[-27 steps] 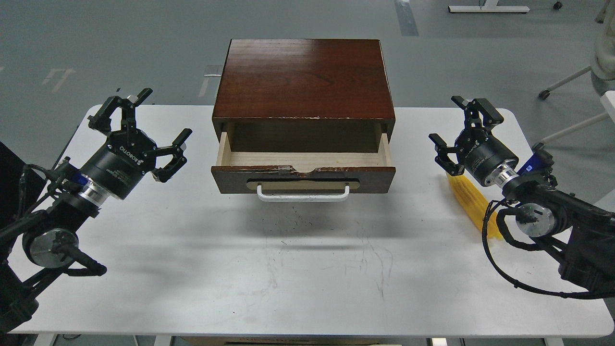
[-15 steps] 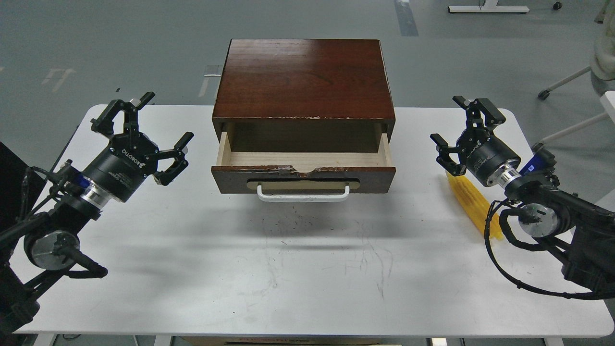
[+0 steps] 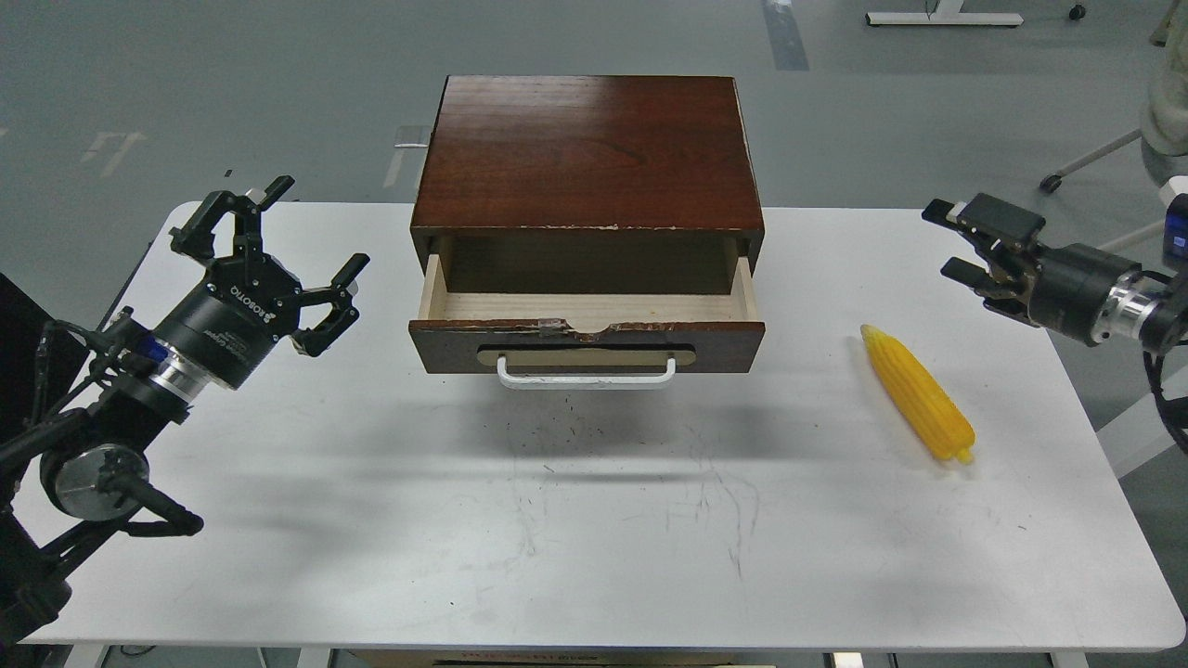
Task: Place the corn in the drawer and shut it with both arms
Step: 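Lower the right gripper onto the corn cob and close it, then lift the corn cob with the right gripper and carry it over the drawer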
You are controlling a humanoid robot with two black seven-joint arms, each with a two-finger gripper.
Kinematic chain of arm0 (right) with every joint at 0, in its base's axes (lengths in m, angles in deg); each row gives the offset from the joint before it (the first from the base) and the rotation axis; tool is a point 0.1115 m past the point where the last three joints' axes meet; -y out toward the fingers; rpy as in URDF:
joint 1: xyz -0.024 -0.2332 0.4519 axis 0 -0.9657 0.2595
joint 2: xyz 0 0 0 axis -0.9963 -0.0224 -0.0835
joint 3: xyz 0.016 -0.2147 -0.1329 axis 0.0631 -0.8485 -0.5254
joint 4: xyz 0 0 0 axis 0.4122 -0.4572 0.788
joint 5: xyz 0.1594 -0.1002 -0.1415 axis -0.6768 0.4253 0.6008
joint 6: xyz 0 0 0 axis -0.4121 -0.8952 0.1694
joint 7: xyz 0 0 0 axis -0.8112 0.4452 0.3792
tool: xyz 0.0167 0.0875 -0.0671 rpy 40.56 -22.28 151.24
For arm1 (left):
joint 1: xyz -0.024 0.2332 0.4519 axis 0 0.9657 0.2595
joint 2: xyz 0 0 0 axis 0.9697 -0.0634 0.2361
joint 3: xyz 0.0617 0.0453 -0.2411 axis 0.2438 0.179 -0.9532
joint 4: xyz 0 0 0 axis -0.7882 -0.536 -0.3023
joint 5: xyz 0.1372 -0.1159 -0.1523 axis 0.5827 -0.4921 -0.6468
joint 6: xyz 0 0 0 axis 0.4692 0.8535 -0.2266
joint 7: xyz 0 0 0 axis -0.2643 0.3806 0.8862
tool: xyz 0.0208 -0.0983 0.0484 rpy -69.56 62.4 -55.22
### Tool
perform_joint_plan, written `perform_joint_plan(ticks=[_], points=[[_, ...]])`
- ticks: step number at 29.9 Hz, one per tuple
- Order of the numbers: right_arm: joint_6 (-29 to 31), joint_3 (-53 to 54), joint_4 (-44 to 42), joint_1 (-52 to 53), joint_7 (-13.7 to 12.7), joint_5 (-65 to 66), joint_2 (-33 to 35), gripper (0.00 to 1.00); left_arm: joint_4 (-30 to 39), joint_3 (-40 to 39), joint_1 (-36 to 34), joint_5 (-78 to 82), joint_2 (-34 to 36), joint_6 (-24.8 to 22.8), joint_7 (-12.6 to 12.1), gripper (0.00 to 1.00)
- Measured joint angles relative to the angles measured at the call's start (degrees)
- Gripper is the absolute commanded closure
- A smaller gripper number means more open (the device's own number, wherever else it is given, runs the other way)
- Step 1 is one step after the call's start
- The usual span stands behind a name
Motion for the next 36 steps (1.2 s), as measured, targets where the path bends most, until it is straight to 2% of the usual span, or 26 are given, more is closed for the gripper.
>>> perform_joint_plan(ticks=[8, 18, 23, 24, 25, 26, 27, 31, 33, 36], points=[[-0.69, -5.28, -0.33, 0.52, 0.00, 21.45, 0.30, 0.00, 0.02, 0.00, 0.00, 0.03, 0.13, 0.00, -0.08, 0.00], [-5.63, -15.19, -6.20, 1.86, 0.00, 24.07, -6.20, 0.00, 0.09, 0.00, -0.01, 0.02, 0.26, 0.01, -0.09, 0.00], [-7.35, -16.89, -7.04, 1.88, 0.00, 24.08, -8.15, 0.08, 0.04, -0.07, -0.01, 0.02, 0.26, 0.02, -0.09, 0.00], [-7.44, -17.00, -7.07, 1.88, -0.01, 24.08, -8.36, 0.13, 0.04, -0.08, -0.01, 0.02, 0.26, 0.02, -0.09, 0.00], [-7.49, -17.09, -7.08, 1.88, 0.00, 24.08, -8.47, 0.28, 0.03, -0.09, -0.01, 0.01, 0.24, 0.02, -0.09, 0.00], [-7.54, -17.27, -7.08, 1.88, -0.01, 24.08, -8.54, 0.37, 0.03, -0.09, -0.01, 0.00, 0.18, 0.01, -0.09, 0.00], [-7.55, -17.59, -7.08, 1.88, -0.01, 24.08, -8.57, 0.54, 0.03, -0.10, -0.01, 0.00, 0.14, 0.01, -0.09, 0.00], [-7.55, -18.48, -7.06, 1.92, -0.01, 24.08, -8.64, 0.86, 0.03, -0.17, -0.01, 0.00, 0.08, 0.02, -0.09, 0.00], [-7.55, -18.67, -6.98, 1.97, -0.02, 24.08, -8.64, 0.91, 0.03, -0.30, -0.01, 0.00, 0.08, 0.02, -0.09, 0.00], [-7.55, -18.67, -6.64, 2.14, -0.02, 24.00, -8.59, 0.92, 0.03, -0.49, -0.01, 0.00, 0.08, 0.02, -0.09, 0.00]])
